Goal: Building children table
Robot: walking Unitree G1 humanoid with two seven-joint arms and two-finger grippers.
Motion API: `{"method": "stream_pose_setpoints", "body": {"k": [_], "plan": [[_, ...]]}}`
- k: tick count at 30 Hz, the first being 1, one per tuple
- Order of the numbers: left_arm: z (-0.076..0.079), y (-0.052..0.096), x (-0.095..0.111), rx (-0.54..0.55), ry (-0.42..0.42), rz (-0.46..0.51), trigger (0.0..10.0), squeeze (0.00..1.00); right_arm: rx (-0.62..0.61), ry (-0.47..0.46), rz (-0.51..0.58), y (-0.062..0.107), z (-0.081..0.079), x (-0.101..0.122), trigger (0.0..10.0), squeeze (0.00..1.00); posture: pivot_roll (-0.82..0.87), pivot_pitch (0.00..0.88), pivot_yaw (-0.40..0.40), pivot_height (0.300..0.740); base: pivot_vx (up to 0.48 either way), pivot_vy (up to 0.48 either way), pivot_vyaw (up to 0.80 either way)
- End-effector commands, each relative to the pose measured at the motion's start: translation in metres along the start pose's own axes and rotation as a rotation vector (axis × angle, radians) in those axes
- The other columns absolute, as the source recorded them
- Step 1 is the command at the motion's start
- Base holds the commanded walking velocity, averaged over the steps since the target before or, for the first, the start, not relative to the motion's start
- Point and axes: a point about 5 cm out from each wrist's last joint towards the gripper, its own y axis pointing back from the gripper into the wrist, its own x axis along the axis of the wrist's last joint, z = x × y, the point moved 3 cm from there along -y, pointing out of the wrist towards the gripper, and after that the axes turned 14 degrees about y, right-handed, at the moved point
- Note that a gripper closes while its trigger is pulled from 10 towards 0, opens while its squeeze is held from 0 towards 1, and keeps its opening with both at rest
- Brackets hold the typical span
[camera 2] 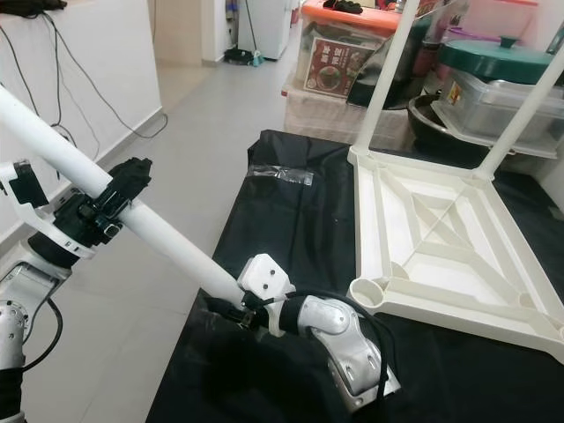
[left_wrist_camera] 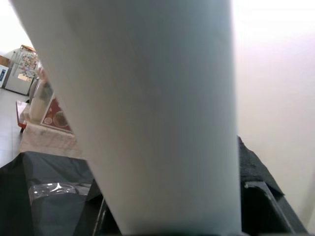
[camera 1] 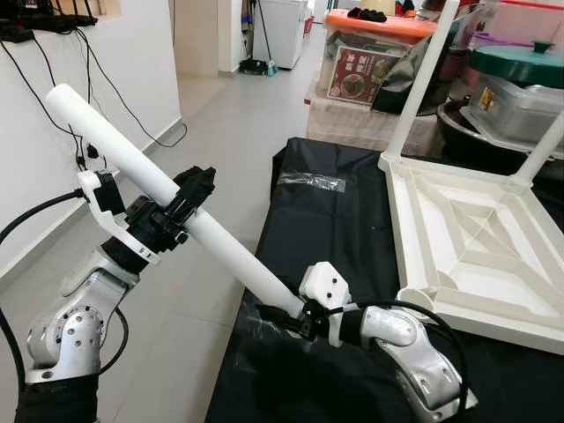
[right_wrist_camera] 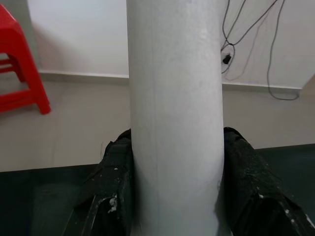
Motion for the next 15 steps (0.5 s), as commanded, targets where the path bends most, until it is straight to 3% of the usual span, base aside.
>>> {"method": "stream_pose_setpoints", "body": {"k": [1, 2, 3, 4, 9, 10, 15], "plan": [[-0.006, 0.002, 0.002, 0.052, -0.041, 0.014, 0.0, 0.00, -0.066, 0.003, -0.002, -0.001, 0.009, 0.002, 10.0, 0.00, 0.06, 0.000, -0.087, 0.740, 0.000, 0.000, 0.00], [-0.006, 0.002, 0.001, 0.052, -0.040, 0.011, 0.0, 0.00, -0.076, 0.001, -0.019, -0.002, 0.011, -0.001, 10.0, 0.00, 0.06, 0.000, -0.087, 0.740, 0.000, 0.000, 0.00], [-0.005, 0.002, -0.001, 0.049, -0.036, 0.005, 0.0, 0.00, -0.078, -0.020, -0.029, -0.002, 0.013, -0.002, 10.0, 0.60, 0.06, 0.000, -0.088, 0.740, 0.000, 0.000, 0.00], [-0.005, 0.002, -0.002, 0.046, -0.034, -0.002, 0.0, 0.00, -0.076, -0.036, -0.031, -0.002, 0.014, -0.002, 10.0, 1.00, 0.06, 0.000, -0.088, 0.740, 0.000, 0.000, 0.00], [-0.003, 0.002, -0.008, 0.038, -0.034, -0.031, 0.0, 0.00, -0.070, -0.033, -0.020, -0.008, 0.019, 0.011, 10.0, 1.00, 0.05, 0.000, -0.082, 0.740, 0.000, 0.000, 0.00], [-0.003, 0.000, -0.012, 0.034, -0.036, -0.044, 0.0, 0.00, -0.033, -0.010, 0.003, -0.016, 0.017, 0.025, 10.0, 0.00, 0.05, 0.000, -0.081, 0.740, 0.000, 0.000, 0.00], [-0.002, -0.002, -0.015, 0.031, -0.040, -0.053, 0.0, 0.00, 0.023, 0.000, 0.036, -0.027, 0.008, 0.042, 10.0, 0.00, 0.05, 0.000, -0.081, 0.740, 0.000, 0.000, 0.00]]}}
